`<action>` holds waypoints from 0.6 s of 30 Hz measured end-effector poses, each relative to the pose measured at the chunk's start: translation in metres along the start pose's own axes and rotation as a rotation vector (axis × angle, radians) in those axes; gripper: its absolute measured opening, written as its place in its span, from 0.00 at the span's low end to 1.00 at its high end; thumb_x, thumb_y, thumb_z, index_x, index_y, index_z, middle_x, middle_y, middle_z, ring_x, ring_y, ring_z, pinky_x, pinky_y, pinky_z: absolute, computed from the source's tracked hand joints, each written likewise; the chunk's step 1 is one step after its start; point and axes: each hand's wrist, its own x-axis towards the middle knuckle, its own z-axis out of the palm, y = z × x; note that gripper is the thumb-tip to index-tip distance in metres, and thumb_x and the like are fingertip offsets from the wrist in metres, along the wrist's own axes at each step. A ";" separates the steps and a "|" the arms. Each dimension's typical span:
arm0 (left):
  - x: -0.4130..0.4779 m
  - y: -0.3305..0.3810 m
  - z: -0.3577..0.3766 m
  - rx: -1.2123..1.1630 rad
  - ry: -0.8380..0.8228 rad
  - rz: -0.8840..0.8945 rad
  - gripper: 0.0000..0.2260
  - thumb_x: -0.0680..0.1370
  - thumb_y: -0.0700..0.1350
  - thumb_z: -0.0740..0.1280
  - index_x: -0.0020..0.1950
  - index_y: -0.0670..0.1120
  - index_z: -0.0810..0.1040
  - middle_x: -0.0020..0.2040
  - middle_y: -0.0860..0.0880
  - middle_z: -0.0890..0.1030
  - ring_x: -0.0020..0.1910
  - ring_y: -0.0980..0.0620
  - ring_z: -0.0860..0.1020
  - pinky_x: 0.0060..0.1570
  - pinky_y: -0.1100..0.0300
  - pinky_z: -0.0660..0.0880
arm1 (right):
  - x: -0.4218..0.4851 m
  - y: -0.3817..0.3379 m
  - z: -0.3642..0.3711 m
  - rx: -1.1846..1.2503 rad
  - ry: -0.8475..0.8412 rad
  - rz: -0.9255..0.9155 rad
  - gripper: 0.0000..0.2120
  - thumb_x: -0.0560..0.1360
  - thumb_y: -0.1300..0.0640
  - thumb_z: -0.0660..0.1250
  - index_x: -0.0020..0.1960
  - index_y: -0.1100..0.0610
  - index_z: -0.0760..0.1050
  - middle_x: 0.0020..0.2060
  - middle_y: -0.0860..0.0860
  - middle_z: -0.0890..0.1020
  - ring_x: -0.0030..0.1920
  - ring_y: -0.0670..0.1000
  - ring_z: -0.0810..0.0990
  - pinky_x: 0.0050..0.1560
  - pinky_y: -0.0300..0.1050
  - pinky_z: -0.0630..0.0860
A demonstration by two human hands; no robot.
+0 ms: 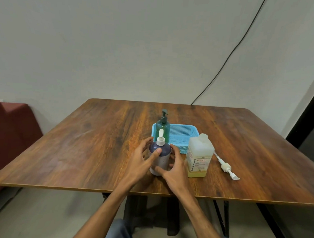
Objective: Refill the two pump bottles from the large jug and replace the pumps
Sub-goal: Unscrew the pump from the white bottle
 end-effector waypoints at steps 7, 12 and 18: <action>0.026 0.018 -0.001 -0.066 -0.120 0.101 0.14 0.81 0.42 0.65 0.67 0.44 0.77 0.60 0.50 0.83 0.60 0.56 0.81 0.57 0.60 0.78 | 0.006 0.006 0.006 0.008 -0.012 0.018 0.41 0.65 0.47 0.81 0.72 0.39 0.64 0.68 0.41 0.74 0.67 0.46 0.75 0.64 0.55 0.78; 0.030 0.018 0.003 -0.168 0.021 0.082 0.11 0.74 0.38 0.75 0.55 0.44 0.83 0.51 0.51 0.86 0.52 0.56 0.83 0.50 0.63 0.78 | 0.007 0.007 0.007 -0.017 0.014 0.011 0.42 0.65 0.49 0.82 0.71 0.37 0.62 0.67 0.42 0.75 0.66 0.46 0.75 0.64 0.54 0.78; 0.031 0.021 0.016 -0.129 0.051 0.047 0.21 0.68 0.45 0.80 0.57 0.45 0.76 0.54 0.50 0.81 0.54 0.51 0.81 0.54 0.58 0.79 | 0.005 0.006 0.007 -0.006 0.023 0.001 0.42 0.65 0.48 0.82 0.72 0.38 0.63 0.67 0.41 0.75 0.66 0.45 0.75 0.61 0.53 0.80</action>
